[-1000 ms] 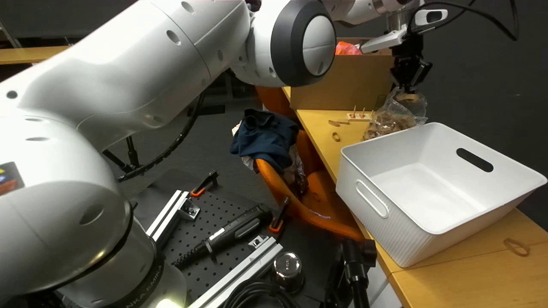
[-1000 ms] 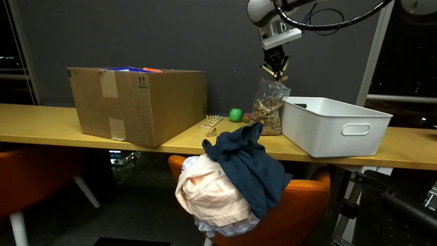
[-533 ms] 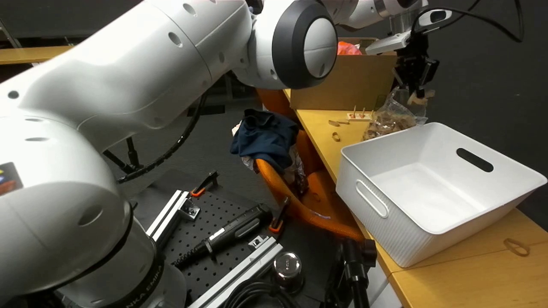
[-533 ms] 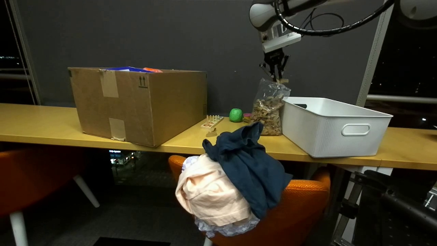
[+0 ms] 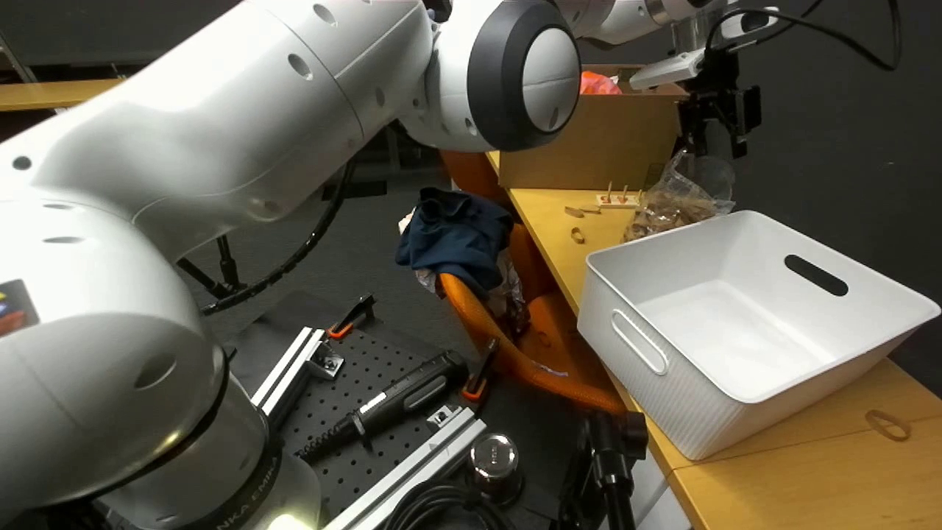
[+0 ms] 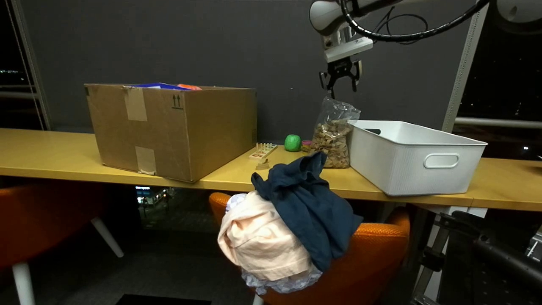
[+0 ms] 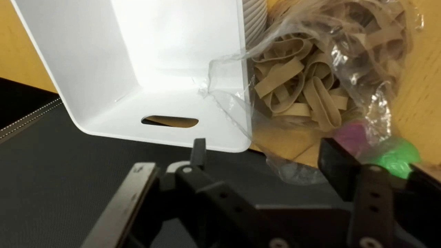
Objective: Put the rubber bands inside the packet
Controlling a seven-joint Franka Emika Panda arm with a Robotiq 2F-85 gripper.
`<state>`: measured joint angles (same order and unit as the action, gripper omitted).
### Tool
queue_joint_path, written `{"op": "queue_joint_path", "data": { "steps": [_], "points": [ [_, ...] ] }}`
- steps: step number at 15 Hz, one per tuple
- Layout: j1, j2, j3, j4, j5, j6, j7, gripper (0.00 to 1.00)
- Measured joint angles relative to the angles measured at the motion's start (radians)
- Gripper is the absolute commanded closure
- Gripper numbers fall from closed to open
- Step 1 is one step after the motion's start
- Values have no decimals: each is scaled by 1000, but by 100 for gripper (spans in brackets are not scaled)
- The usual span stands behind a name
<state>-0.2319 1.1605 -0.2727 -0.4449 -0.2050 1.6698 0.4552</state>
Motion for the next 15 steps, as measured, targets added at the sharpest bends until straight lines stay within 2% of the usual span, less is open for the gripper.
{"op": "queue_joint_path", "data": {
  "steps": [3, 7, 12, 15],
  "points": [
    [19, -40, 2, 10, 1, -2, -1, 0],
    [106, -109, 29, 22, 5, -42, -10, 0],
    [243, -144, 94, 22, 25, -62, -20, 0],
    [266, -126, 141, 4, 69, -18, -48, 0]
  ]
}}
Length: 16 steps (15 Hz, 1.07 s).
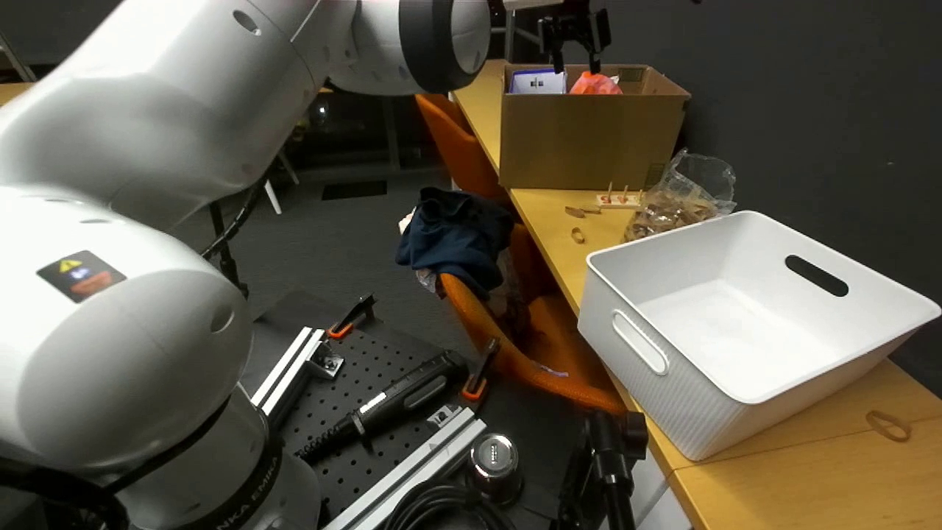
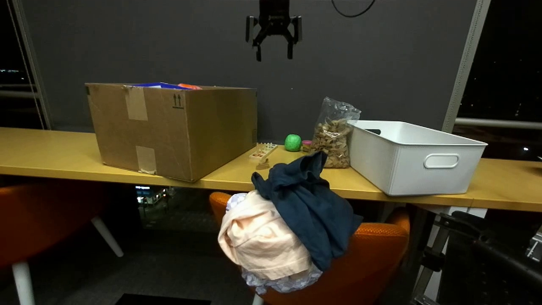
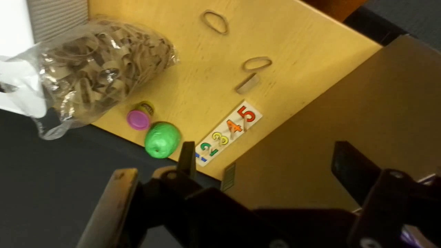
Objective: Put the rubber bands inside the packet
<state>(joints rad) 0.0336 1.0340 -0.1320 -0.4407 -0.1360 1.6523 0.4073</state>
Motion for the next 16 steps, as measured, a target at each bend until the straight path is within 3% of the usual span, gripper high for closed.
{"op": "queue_joint_path", "data": {
  "steps": [8, 13, 16],
  "points": [
    [-56, 127, 43, -15, 64, 49, -202, 0],
    [-58, 130, 47, -13, 65, 54, -217, 0],
    [-56, 140, 11, -14, 0, 57, -247, 0]
  ]
}}
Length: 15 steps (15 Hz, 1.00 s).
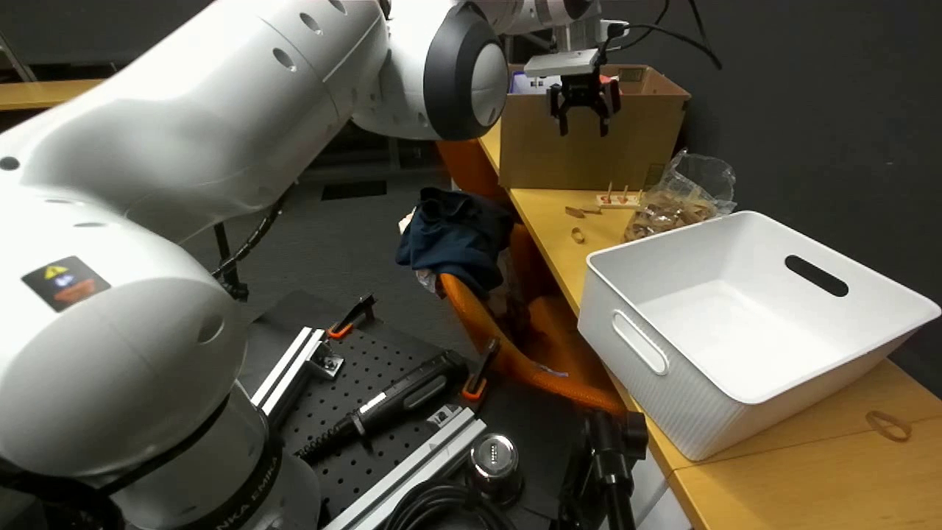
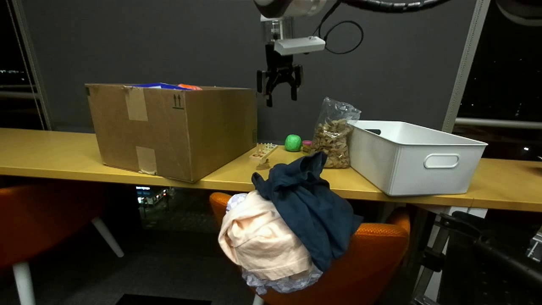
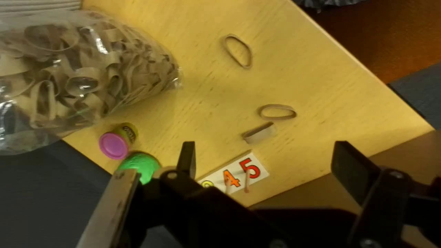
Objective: Put the rubber bands inside the packet
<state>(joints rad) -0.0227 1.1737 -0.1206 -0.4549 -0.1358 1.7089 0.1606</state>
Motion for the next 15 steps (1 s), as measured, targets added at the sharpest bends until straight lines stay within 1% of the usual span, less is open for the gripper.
{"op": "queue_joint_path", "data": {
  "steps": [4, 7, 9, 15],
  "points": [
    [-23, 13, -60, 0, -71, 0, -52, 0],
    [-43, 13, -66, 1, -76, 18, -126, 0],
    [-55, 16, -47, 0, -68, 37, -188, 0],
    [-75, 74, 34, -2, -17, 69, -440, 0]
  ]
}}
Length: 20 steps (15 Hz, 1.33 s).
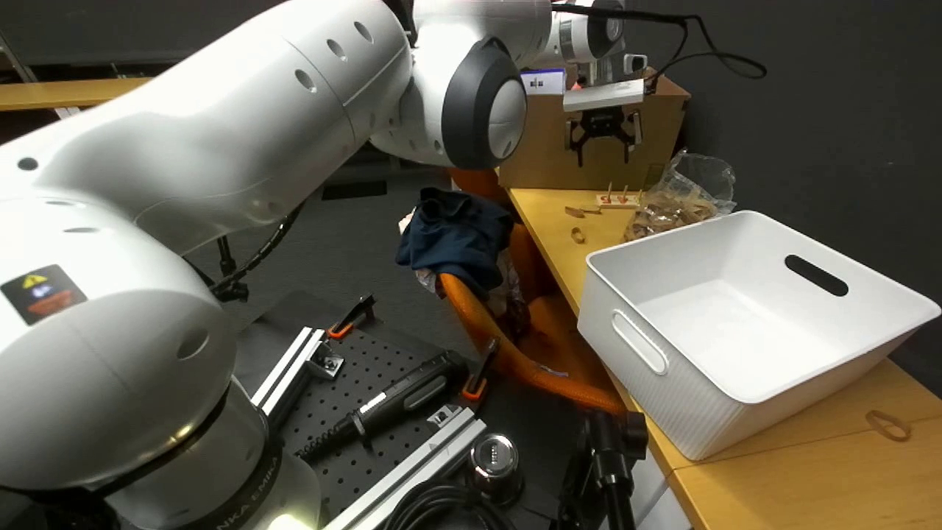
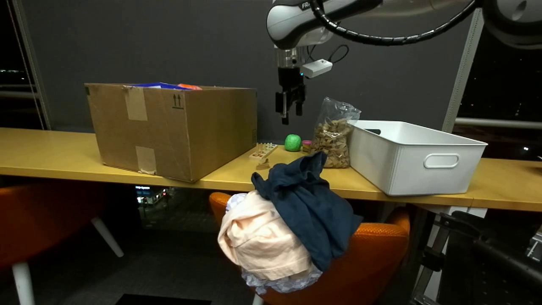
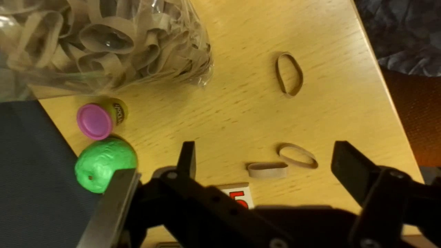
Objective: Put the rubber bands inside the packet
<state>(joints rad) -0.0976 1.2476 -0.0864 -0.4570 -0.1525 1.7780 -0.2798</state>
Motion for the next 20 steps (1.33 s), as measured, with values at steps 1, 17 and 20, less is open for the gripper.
{"op": "queue_joint_path", "data": {
  "steps": [1, 17, 20],
  "points": [
    [1, 13, 3, 0, 0, 6, -39, 0],
    [-21, 177, 98, 1, 64, 253, -497, 0],
    [-25, 195, 100, 2, 69, 300, -551, 0]
  ]
}}
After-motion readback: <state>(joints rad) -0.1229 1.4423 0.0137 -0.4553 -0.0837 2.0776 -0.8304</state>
